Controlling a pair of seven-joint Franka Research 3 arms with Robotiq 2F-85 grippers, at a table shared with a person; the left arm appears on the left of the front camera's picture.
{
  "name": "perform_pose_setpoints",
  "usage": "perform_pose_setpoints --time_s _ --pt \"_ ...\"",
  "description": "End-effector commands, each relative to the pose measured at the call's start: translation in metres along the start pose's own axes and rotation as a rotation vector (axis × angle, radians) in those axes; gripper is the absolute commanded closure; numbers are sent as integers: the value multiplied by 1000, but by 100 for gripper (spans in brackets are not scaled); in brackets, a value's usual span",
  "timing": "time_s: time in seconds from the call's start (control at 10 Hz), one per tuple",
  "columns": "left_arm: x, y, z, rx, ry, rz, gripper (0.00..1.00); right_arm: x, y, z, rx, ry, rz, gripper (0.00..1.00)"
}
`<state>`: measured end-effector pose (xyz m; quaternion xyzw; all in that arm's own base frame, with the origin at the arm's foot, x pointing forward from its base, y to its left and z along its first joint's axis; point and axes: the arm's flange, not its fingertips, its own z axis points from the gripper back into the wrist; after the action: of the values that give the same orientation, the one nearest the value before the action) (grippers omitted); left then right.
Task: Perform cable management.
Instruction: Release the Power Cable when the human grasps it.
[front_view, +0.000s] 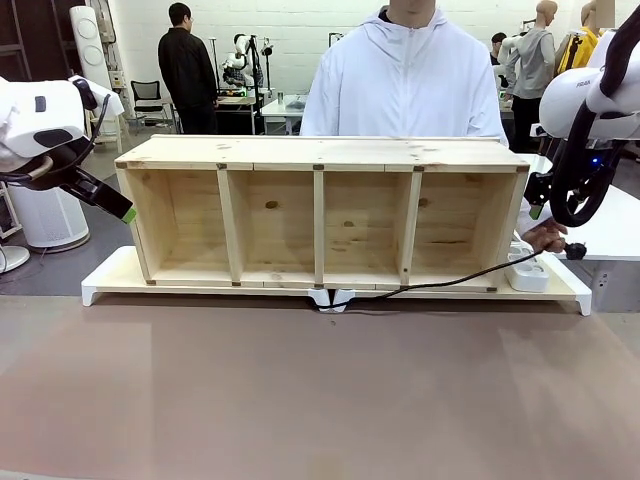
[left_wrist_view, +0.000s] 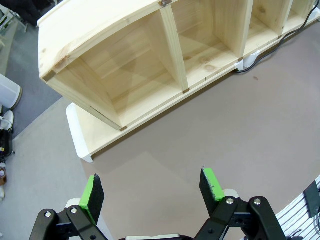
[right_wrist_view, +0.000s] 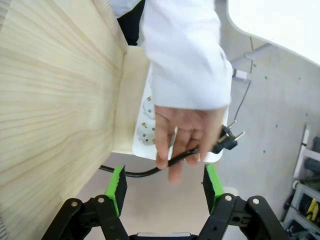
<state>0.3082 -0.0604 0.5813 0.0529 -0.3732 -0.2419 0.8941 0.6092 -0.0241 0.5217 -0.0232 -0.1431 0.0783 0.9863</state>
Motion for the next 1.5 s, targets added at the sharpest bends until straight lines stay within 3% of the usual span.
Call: perform_pose_setpoints --time_s 0.0,1.4 --pt "0 0 0 3 2 -3 0 0 0 -1 0 2 -6 21" --pt "0 0 0 3 2 -3 0 0 0 -1 0 2 -6 21"
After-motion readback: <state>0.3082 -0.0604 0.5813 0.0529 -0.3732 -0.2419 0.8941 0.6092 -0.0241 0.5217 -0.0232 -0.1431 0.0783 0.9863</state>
